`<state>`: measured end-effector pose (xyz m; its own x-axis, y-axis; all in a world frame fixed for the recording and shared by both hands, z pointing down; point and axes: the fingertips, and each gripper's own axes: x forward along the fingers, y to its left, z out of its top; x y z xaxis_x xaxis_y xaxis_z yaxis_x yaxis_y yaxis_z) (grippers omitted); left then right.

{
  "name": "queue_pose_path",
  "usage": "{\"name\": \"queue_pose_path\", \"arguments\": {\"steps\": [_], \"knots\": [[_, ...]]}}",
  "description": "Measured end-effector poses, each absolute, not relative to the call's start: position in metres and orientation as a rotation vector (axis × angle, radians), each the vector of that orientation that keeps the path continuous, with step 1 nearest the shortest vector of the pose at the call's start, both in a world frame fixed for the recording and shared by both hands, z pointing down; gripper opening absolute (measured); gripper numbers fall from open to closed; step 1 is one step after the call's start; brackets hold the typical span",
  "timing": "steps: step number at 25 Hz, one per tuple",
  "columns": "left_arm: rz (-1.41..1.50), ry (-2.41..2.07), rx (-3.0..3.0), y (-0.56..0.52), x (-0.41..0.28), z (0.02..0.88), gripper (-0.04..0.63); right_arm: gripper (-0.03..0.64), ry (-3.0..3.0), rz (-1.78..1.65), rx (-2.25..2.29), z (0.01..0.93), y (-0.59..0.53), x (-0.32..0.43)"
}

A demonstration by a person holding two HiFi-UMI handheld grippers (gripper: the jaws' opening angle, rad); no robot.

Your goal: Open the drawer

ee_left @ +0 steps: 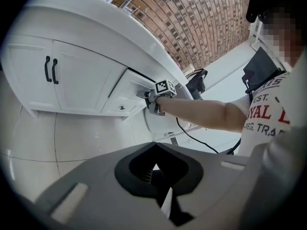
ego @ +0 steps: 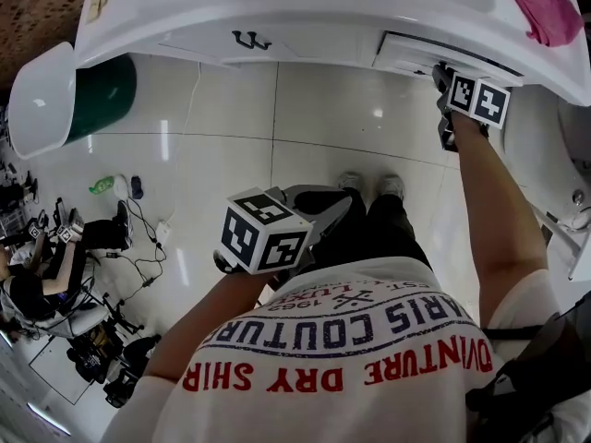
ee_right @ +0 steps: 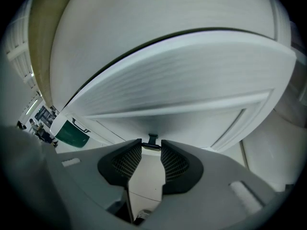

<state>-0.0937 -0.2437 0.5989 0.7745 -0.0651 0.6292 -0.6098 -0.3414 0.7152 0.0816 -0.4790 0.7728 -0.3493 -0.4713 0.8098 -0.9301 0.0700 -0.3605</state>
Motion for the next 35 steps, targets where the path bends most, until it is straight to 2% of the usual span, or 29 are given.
{"name": "queue_pose_path", "arguments": {"steps": [22,35], "knots": [[0.667,-0.396,1.927,-0.231,-0.071,0.595,-0.012,0.133,-1.816,1.269,1.316,0.781,-0.344,0.072],[0.695,-0.353,1.955,-0.234,-0.057,0.592,-0.012,0.144,-1.802,1.354,1.272,0.78,-0.339,0.075]]}}
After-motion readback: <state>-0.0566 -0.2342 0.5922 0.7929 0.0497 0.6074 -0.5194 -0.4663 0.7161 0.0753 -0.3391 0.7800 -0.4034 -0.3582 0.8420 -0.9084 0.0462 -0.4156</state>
